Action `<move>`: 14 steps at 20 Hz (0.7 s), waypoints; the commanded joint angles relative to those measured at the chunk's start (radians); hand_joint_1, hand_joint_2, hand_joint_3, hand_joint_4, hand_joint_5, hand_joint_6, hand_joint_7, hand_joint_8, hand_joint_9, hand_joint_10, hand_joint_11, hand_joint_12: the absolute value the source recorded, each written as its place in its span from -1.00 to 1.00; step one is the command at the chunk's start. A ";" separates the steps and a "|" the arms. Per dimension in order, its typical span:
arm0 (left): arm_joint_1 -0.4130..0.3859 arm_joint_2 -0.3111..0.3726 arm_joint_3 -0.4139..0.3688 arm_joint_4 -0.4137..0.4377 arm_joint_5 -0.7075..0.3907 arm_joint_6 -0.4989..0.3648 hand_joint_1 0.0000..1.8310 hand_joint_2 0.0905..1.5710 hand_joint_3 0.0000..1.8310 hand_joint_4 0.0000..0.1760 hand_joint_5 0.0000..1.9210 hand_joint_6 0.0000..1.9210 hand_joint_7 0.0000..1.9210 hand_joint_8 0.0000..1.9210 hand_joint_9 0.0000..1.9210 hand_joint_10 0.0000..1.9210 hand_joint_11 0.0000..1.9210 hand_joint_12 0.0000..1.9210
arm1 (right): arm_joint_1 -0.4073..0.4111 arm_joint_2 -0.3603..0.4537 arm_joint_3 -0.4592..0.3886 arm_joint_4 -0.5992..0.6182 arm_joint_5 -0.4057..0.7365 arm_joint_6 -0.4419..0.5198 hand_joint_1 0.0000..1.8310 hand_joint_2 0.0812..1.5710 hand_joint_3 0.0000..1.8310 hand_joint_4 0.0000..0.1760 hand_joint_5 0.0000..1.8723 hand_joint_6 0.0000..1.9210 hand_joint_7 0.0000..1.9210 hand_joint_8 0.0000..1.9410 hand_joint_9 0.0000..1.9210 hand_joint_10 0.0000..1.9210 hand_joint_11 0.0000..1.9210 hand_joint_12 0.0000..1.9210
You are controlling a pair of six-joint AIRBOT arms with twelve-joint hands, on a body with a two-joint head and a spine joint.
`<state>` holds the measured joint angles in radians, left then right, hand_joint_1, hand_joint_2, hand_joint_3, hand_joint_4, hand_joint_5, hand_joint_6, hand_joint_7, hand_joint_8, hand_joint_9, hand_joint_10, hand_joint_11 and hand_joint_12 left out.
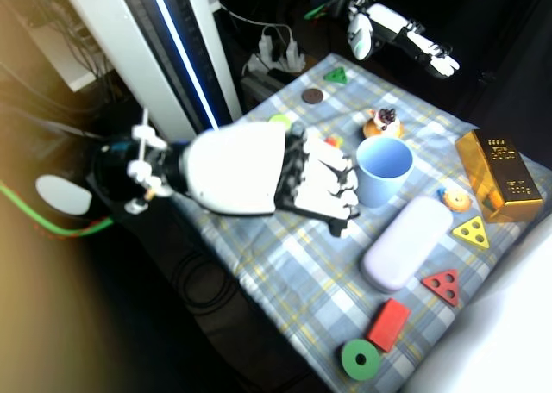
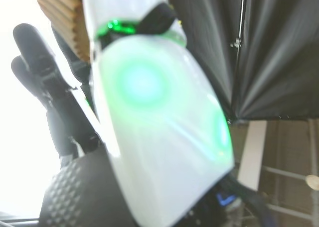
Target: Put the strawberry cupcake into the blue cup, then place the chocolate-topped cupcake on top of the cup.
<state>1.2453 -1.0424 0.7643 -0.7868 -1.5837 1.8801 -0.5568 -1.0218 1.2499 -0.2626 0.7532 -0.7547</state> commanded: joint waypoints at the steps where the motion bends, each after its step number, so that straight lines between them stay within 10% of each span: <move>1: -0.008 0.007 0.005 0.046 -0.105 -0.008 -1.00 0.09 -1.00 -0.49 -0.83 -1.00 -0.84 -1.00 -0.90 -0.99 -1.00 -1.00 | 0.024 -0.009 0.004 0.022 0.117 0.008 0.13 0.44 -1.00 -0.51 -0.03 0.13 0.19 -1.00 0.22 -0.99 -0.28 0.10; 3: -0.008 0.008 0.004 0.046 -0.104 -0.008 -1.00 0.09 -1.00 -0.37 -0.84 -1.00 -0.85 -1.00 -0.91 -1.00 -1.00 -1.00 | 0.046 -0.031 0.010 0.009 0.117 0.008 0.11 0.42 -1.00 0.15 -0.01 0.10 0.17 -1.00 0.20 -1.00 -0.27 0.04; 4: -0.008 0.008 0.005 0.046 -0.103 -0.008 -1.00 0.10 -1.00 -0.52 -0.82 -0.99 -0.82 -0.99 -0.87 -0.98 -1.00 -1.00 | 0.056 -0.034 0.018 0.007 0.117 0.008 0.14 0.43 -1.00 -0.64 -0.01 0.10 0.19 -1.00 0.23 -0.99 -0.25 0.06; 5: -0.008 0.008 0.006 0.046 -0.102 -0.008 -1.00 0.09 -1.00 -0.45 -0.82 -0.99 -0.83 -1.00 -0.88 -0.99 -1.00 -1.00 | 0.062 -0.036 0.023 0.007 0.117 0.009 0.17 0.41 -1.00 -1.00 0.01 0.07 0.20 -1.00 0.23 -0.99 -0.32 0.15; 7: -0.008 0.008 0.008 0.047 -0.098 -0.008 -1.00 0.08 -1.00 -0.32 -0.82 -0.99 -0.83 -0.99 -0.88 -0.99 -1.00 -1.00 | 0.078 -0.054 0.035 0.007 0.117 0.011 0.19 0.41 -1.00 -1.00 0.01 0.06 0.19 -1.00 0.20 -1.00 -0.42 0.25; 8: -0.008 0.008 0.008 0.047 -0.096 -0.008 -1.00 0.10 -1.00 -0.43 -0.81 -0.99 -0.82 -0.99 -0.87 -0.99 -1.00 -1.00 | 0.084 -0.063 0.040 0.007 0.117 0.012 0.13 0.39 -1.00 0.30 0.04 0.02 0.00 -1.00 -0.14 -1.00 -0.71 0.15; 9: -0.008 0.007 0.008 0.047 -0.097 -0.008 -1.00 0.10 -1.00 -0.43 -0.81 -0.99 -0.82 -0.99 -0.87 -0.99 -1.00 -1.00 | 0.088 -0.073 0.045 0.007 0.117 0.014 0.13 0.39 -1.00 0.30 0.04 0.02 0.00 -1.00 -0.14 -1.00 -0.71 0.15; 10: -0.007 0.007 0.008 0.046 -0.097 -0.008 -1.00 0.10 -0.99 -0.59 -0.81 -0.99 -0.82 -0.99 -0.88 -0.99 -1.00 -1.00 | 0.091 -0.083 0.050 0.007 0.117 0.018 -0.06 0.36 -1.00 -1.00 0.03 -0.60 -0.02 -1.00 -0.20 -1.00 -0.77 0.15; 11: -0.006 0.007 0.008 0.046 -0.096 -0.008 -1.00 0.09 -1.00 -0.53 -0.82 -1.00 -0.84 -1.00 -0.89 -1.00 -1.00 -1.00 | 0.097 -0.097 0.059 0.008 0.117 0.021 0.10 0.35 -1.00 -0.04 0.10 -0.20 0.12 -0.97 0.02 -0.86 -0.62 0.40; 12: -0.006 0.007 0.009 0.045 -0.095 -0.008 -1.00 0.07 -1.00 -0.44 -0.83 -1.00 -0.84 -1.00 -0.90 -1.00 -1.00 -1.00 | 0.101 -0.111 0.066 0.008 0.117 0.024 0.12 0.38 -0.99 0.22 0.06 -0.03 0.18 -0.97 0.11 -0.79 -0.52 0.49; 13: -0.006 0.006 0.010 0.045 -0.095 -0.008 -1.00 0.08 -1.00 -0.54 -0.82 -1.00 -0.84 -1.00 -0.90 -1.00 -1.00 -1.00 | 0.106 -0.122 0.074 0.009 0.117 0.026 -0.04 0.36 -1.00 -1.00 0.05 -0.62 0.20 -0.98 0.14 -0.78 -0.45 0.43; 14: -0.007 0.006 0.011 0.046 -0.094 -0.008 -1.00 0.10 -1.00 -0.73 -0.81 -0.99 -0.82 -0.99 -0.88 -0.99 -1.00 -1.00 | 0.111 -0.135 0.080 0.009 0.117 0.026 -0.09 0.36 -1.00 -1.00 0.09 -0.88 0.18 -0.99 0.14 -0.82 -0.43 0.38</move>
<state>1.2453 -1.0424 0.7712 -0.7868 -1.5620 1.8801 -0.4629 -1.1648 1.3296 -0.2886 0.7517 -0.7341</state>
